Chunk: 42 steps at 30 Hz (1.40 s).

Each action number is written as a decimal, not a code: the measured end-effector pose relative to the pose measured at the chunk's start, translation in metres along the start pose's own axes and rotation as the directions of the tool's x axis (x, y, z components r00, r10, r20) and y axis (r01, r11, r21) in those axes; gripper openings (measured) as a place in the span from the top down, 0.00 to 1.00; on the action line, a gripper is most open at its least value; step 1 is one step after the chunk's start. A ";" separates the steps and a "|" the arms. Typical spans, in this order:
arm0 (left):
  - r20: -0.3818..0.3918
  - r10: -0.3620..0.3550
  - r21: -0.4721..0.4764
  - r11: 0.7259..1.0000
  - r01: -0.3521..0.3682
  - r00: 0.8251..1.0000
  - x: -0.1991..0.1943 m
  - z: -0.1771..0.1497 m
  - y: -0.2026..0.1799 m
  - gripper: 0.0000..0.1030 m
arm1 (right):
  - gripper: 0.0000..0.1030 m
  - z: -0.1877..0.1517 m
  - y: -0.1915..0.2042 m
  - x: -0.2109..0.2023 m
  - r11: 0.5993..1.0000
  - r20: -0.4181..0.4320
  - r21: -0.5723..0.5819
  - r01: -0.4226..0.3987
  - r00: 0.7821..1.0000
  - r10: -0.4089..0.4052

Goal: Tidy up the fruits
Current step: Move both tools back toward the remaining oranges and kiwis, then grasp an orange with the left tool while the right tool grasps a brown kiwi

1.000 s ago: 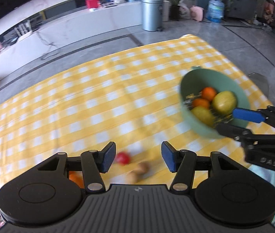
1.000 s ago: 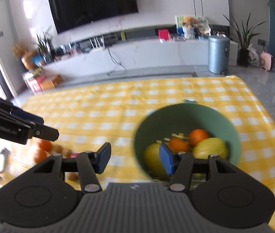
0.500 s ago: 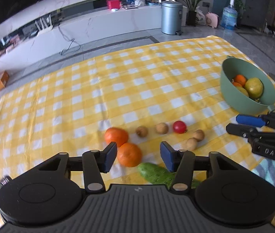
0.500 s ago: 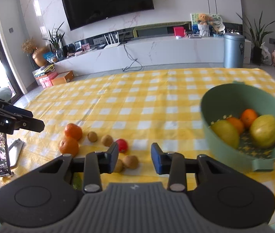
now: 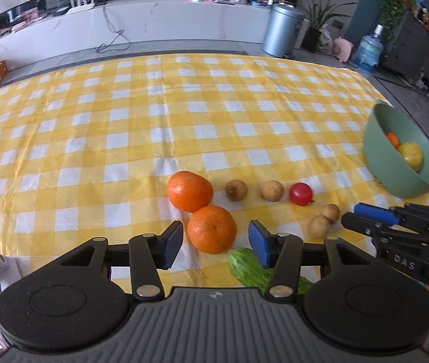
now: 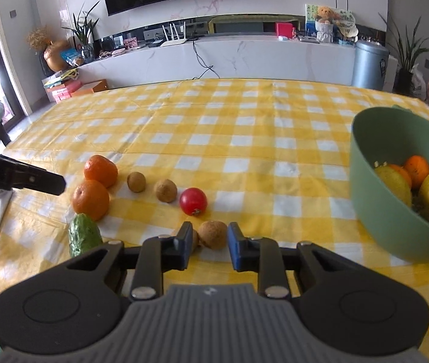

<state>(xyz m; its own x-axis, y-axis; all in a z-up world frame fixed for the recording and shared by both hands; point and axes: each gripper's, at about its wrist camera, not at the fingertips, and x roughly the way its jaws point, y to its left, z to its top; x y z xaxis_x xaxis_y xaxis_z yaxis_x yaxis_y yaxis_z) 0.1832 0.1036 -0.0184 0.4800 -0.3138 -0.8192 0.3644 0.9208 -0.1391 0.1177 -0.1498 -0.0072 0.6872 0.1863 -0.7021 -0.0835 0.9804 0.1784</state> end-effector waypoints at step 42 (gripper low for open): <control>-0.130 0.073 -0.070 0.994 -0.082 0.989 0.059 0.006 -0.011 0.50 | 0.76 0.001 -0.043 0.034 0.949 -0.040 0.283 -0.137 0.987 0.154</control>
<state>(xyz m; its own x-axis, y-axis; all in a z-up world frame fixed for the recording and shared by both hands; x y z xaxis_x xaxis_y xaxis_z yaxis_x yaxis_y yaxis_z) 0.2121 0.0734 -0.0622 0.3976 -0.2134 -0.8924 0.2671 0.9574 -0.1100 0.1452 -0.1858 -0.0380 0.6371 0.3376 -0.6929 0.0305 0.8872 0.4603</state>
